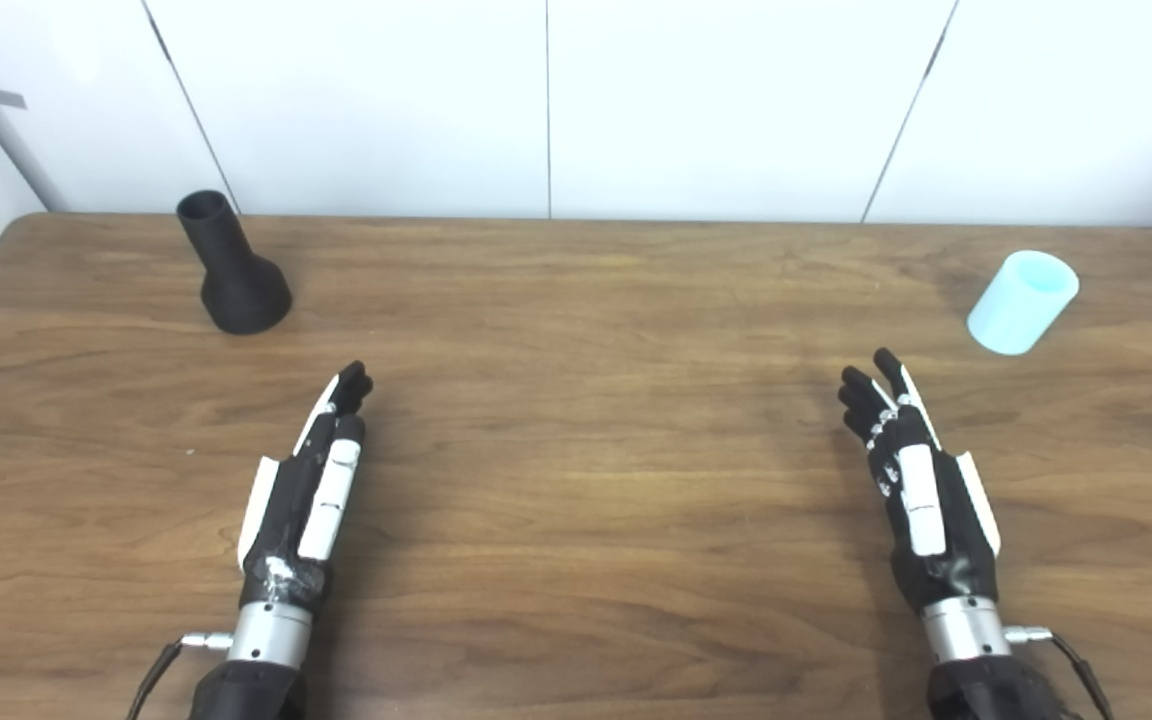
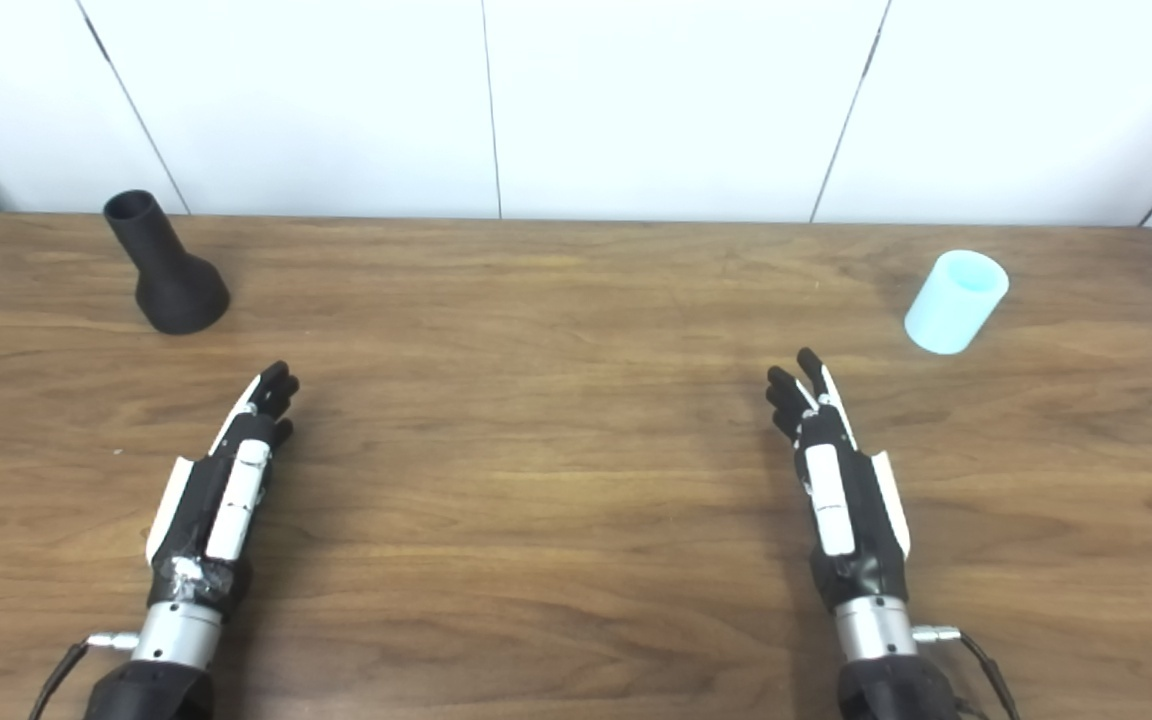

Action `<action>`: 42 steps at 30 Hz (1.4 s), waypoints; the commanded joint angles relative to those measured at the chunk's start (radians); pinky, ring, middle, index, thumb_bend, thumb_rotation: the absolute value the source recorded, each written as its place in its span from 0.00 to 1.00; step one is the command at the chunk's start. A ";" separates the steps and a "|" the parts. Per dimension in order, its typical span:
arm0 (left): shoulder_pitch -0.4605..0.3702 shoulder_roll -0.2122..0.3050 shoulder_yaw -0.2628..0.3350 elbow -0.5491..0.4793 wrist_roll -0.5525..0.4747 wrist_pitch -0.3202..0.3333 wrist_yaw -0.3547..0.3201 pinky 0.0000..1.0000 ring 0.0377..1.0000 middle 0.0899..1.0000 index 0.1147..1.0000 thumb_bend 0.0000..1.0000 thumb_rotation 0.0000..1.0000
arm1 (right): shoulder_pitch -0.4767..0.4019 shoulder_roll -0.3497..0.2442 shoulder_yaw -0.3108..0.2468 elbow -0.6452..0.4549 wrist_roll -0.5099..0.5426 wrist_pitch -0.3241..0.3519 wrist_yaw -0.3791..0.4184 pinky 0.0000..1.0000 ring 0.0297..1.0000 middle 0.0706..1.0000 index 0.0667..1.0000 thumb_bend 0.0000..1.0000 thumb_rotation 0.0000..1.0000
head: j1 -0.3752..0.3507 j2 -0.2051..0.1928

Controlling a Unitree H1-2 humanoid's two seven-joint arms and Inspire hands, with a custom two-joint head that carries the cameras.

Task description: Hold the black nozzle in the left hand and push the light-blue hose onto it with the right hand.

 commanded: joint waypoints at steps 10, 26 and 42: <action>0.011 0.001 -0.008 -0.006 0.024 0.044 -0.004 1.00 0.98 0.94 0.95 0.46 0.85 | 0.020 0.002 0.005 0.030 0.009 -0.004 0.006 0.93 0.92 0.90 0.97 0.53 0.96 | 0.000 0.005; 0.010 0.001 -0.005 -0.007 0.021 0.044 -0.006 1.00 0.98 0.94 0.94 0.46 0.84 | 0.020 0.005 0.004 0.027 -0.004 0.000 -0.004 0.91 0.90 0.89 0.96 0.54 0.94 | -0.001 0.007; 0.012 0.007 -0.008 -0.009 0.036 0.038 -0.005 1.00 0.97 0.94 0.93 0.43 0.87 | 0.024 0.008 0.004 0.019 -0.009 0.009 -0.002 0.92 0.90 0.89 0.96 0.54 0.95 | -0.003 0.007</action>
